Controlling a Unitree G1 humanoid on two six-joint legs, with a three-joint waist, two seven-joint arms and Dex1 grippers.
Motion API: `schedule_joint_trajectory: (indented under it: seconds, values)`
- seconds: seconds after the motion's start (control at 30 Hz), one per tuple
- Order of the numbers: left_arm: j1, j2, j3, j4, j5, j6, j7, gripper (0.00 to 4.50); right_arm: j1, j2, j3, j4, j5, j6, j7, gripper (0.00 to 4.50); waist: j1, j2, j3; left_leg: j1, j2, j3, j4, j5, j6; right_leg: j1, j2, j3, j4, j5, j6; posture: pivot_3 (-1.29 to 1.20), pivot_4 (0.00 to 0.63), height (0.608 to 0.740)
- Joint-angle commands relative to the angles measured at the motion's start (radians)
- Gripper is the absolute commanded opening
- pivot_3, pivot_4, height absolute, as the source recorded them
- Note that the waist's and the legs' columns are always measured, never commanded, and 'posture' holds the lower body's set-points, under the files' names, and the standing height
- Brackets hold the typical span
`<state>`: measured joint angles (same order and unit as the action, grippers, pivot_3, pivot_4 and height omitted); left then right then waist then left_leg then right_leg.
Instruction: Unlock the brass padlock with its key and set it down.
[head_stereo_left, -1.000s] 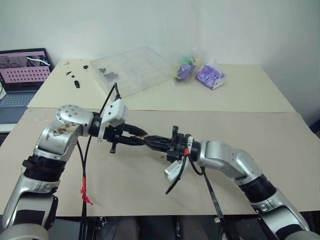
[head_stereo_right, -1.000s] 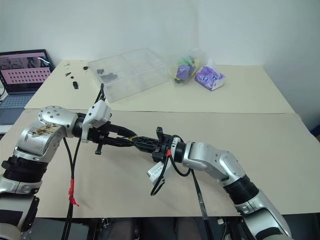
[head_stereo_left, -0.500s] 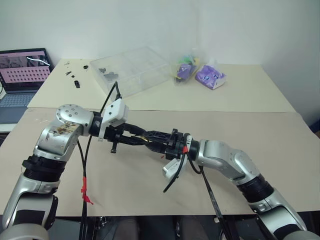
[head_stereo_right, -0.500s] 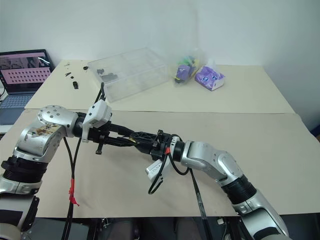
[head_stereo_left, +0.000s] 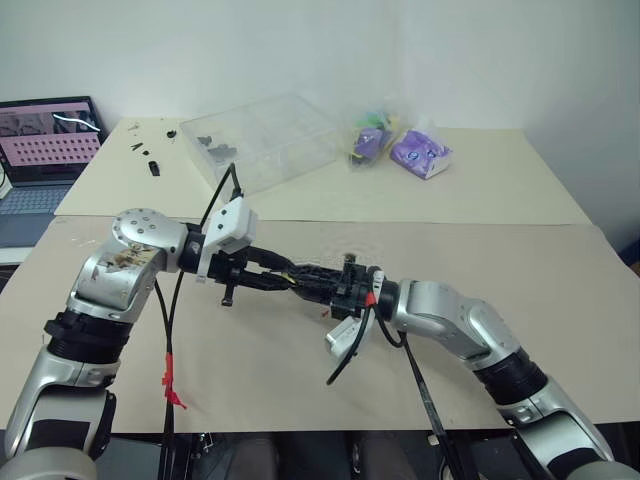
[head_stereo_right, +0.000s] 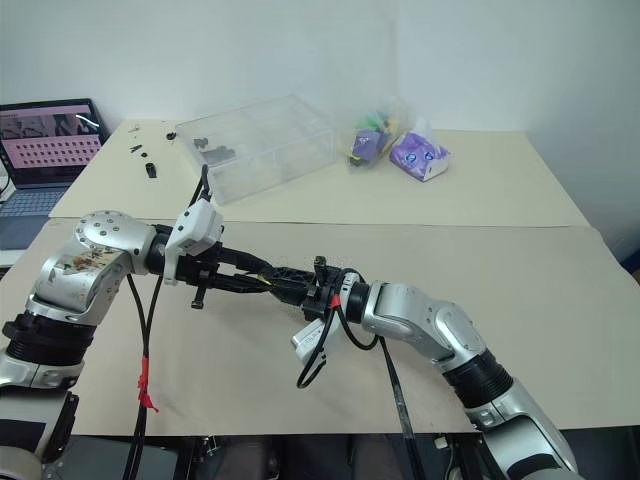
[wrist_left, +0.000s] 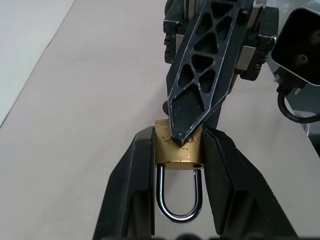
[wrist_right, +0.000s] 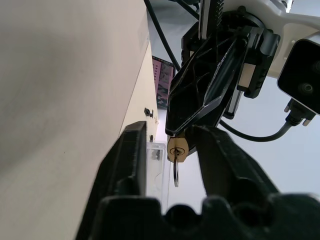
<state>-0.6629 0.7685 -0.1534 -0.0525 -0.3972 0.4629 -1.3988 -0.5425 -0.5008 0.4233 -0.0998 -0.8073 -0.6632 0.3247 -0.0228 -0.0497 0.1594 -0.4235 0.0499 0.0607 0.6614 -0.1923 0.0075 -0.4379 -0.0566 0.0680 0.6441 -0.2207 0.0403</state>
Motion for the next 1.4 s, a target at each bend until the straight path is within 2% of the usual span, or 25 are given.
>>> schedule_joint_trajectory:
  seconds: [0.03, 0.47, 0.53, 0.57, 0.73, 0.8, 0.9, 0.97, 1.1, 1.2, 1.33, 1.4]
  values:
    - [-0.028, 0.008, 0.024, -0.029, -0.018, -0.001, -0.003, 0.84, -0.023, -0.004, -0.009, -0.009, -0.002, -0.003, -0.005, 0.18, 0.0, 0.0, 0.0, 0.0, 0.0, 0.0, 0.0, 0.0, 0.0, 0.0, 0.0, 0.0, 0.0, 0.0, 0.0, 0.0, 0.15, 0.74]
    - [-0.023, 0.012, 0.023, -0.034, -0.025, -0.001, 0.003, 0.84, -0.03, -0.002, -0.005, -0.004, -0.013, -0.006, -0.017, 0.11, 0.0, 0.0, 0.0, 0.0, 0.0, 0.0, 0.0, 0.0, 0.0, 0.0, 0.0, 0.0, 0.0, 0.0, 0.0, 0.0, 0.15, 0.74]
    - [-0.022, 0.01, 0.024, -0.033, -0.029, 0.001, 0.002, 1.85, -0.031, -0.001, -0.005, -0.003, -0.014, -0.006, -0.018, 0.11, 0.0, 0.0, 0.0, 0.0, 0.0, 0.0, 0.0, 0.0, 0.0, 0.0, 0.0, 0.0, 0.0, 0.0, 0.0, 0.0, 0.15, 0.74]
    - [-0.022, 0.011, 0.024, -0.034, -0.033, 0.002, -0.002, 1.94, -0.031, -0.001, -0.005, -0.002, -0.015, -0.006, -0.019, 0.11, 0.0, 0.0, 0.0, 0.0, 0.0, 0.0, 0.0, 0.0, 0.0, 0.0, 0.0, 0.0, 0.0, 0.0, 0.0, 0.0, 0.15, 0.74]
    - [-0.021, 0.016, 0.035, -0.04, -0.043, -0.002, -0.004, 4.0, -0.032, -0.001, -0.006, 0.0, -0.016, -0.006, -0.019, 0.11, 0.0, 0.0, 0.0, 0.0, 0.0, 0.0, 0.0, 0.0, 0.0, 0.0, 0.0, 0.0, 0.0, 0.0, -0.001, 0.0, 0.15, 0.74]
    - [-0.029, 0.03, 0.041, -0.037, -0.056, 0.012, -0.018, 4.46, -0.032, -0.001, -0.006, 0.002, -0.017, -0.006, -0.019, 0.11, -0.001, 0.0, 0.0, 0.0, 0.0, 0.0, 0.0, 0.0, 0.0, 0.0, 0.0, 0.0, 0.0, 0.0, -0.001, 0.0, 0.15, 0.74]
    - [-0.083, 0.042, 0.078, 0.017, -0.096, 0.074, -0.02, 4.46, -0.031, -0.002, -0.007, 0.004, -0.017, -0.004, -0.02, 0.11, -0.001, 0.0, 0.0, 0.0, 0.0, 0.0, 0.0, 0.0, 0.0, 0.0, 0.0, 0.0, 0.0, -0.001, -0.002, 0.0, 0.15, 0.74]
    - [-0.159, 0.031, 0.114, 0.122, -0.11, 0.112, 0.01, 4.46, -0.029, -0.002, -0.008, 0.004, -0.018, -0.003, -0.021, 0.11, 0.0, 0.0, 0.0, 0.0, 0.0, 0.0, 0.0, 0.0, 0.0, 0.0, 0.0, 0.0, 0.0, -0.002, -0.003, 0.0, 0.15, 0.74]
    - [-0.23, 0.032, 0.125, 0.292, -0.076, 0.084, 0.005, 4.46, -0.026, -0.001, -0.01, 0.004, -0.02, -0.002, -0.023, 0.11, 0.0, 0.0, 0.0, 0.0, 0.0, 0.0, 0.0, 0.0, 0.0, 0.0, 0.0, 0.0, 0.0, -0.002, -0.002, 0.0, 0.15, 0.74]
    - [-0.201, 0.038, 0.093, 0.304, -0.036, 0.035, -0.029, 3.8, -0.025, -0.004, -0.012, 0.003, -0.019, -0.003, -0.023, 0.11, -0.006, 0.0, 0.0, 0.0, 0.0, 0.0, 0.0, 0.0, 0.0, 0.0, 0.0, 0.0, 0.001, 0.0, 0.001, 0.0, 0.15, 0.74]
    - [-0.149, 0.039, 0.067, 0.282, -0.01, -0.02, -0.069, 2.19, -0.027, -0.003, -0.014, 0.003, -0.021, 0.001, -0.024, 0.11, -0.01, -0.001, 0.0, -0.001, 0.0, 0.0, 0.0, 0.0, 0.0, -0.001, 0.0, 0.0, 0.001, 0.003, -0.004, 0.0, 0.15, 0.74]
    - [-0.126, 0.037, 0.055, 0.264, -0.003, -0.027, -0.077, 1.54, -0.027, -0.003, -0.016, 0.003, -0.022, 0.003, -0.024, 0.11, -0.013, -0.001, 0.0, -0.001, 0.0, 0.0, 0.0, 0.0, 0.0, -0.001, 0.0, 0.0, 0.001, 0.003, -0.004, 0.0, 0.15, 0.74]
